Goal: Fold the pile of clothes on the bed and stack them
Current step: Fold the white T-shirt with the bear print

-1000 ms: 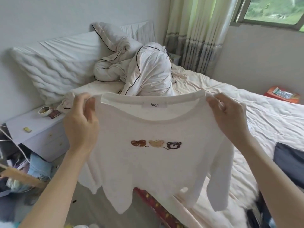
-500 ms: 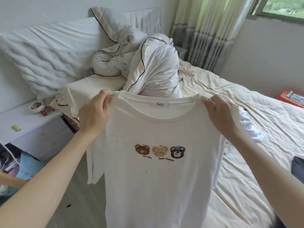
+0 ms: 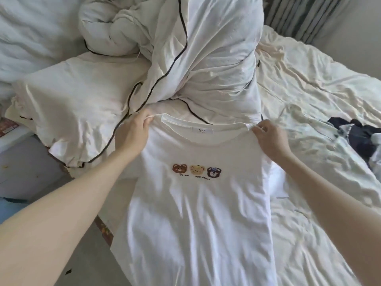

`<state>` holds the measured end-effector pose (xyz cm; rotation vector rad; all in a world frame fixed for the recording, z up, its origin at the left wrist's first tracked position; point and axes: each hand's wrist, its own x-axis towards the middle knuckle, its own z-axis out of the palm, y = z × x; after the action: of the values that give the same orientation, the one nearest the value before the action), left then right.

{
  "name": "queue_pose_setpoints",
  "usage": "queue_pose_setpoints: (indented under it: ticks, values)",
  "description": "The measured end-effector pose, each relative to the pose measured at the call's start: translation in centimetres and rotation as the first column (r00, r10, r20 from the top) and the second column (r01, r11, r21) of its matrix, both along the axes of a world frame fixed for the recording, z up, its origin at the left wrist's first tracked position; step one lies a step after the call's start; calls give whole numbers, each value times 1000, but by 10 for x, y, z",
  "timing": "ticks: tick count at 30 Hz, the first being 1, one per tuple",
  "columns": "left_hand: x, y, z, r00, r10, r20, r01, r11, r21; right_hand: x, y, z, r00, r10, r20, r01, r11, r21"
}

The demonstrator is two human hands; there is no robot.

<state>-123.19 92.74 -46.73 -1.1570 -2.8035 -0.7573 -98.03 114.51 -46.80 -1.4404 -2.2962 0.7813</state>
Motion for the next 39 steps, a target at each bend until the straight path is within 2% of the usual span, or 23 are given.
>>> queue_pose_setpoints:
  ticks: [6, 9, 14, 19, 23, 27, 31, 34, 36, 39]
  values:
    - [-39, 62, -107, 1000, -19, -16, 18, 999, -51, -40, 48, -119, 997, -56, 57, 56, 998, 6]
    - [-53, 87, -152, 999, -17, -38, 16, 999, -45, -56, 62, -164, 992, -98, 84, 94, 995, 46]
    - [-68, 104, -220, 999, -10, -52, 3, 992, -123, -64, 63, -226, 979, -75, 187, 39, 982, 186]
    - [-79, 110, -256, 977, -109, -182, 76, 981, -180, -63, 65, -274, 951, -96, 293, 23, 970, 241]
    - [-82, 113, -258, 977, -150, -152, 107, 960, -257, -66, 67, -281, 927, -91, 363, -9, 964, 264]
    - [-84, 108, -244, 982, -175, 67, 185, 960, -208, -64, 55, -264, 933, -84, 349, -3, 970, 241]
    - [-78, 65, -218, 952, -151, 264, 198, 967, -160, -58, -5, -237, 945, 74, 319, -133, 977, 168]
    - [-77, 13, -201, 913, -122, 390, 201, 965, -170, -63, -78, -222, 917, 240, 318, -266, 963, 40]
    - [-81, -20, -190, 901, -172, 397, 277, 934, -224, -69, -124, -214, 917, 304, 259, -310, 951, -18]
    - [-91, -59, -178, 899, -294, 324, 406, 836, -369, -81, -182, -205, 904, 365, 225, -363, 930, -50]
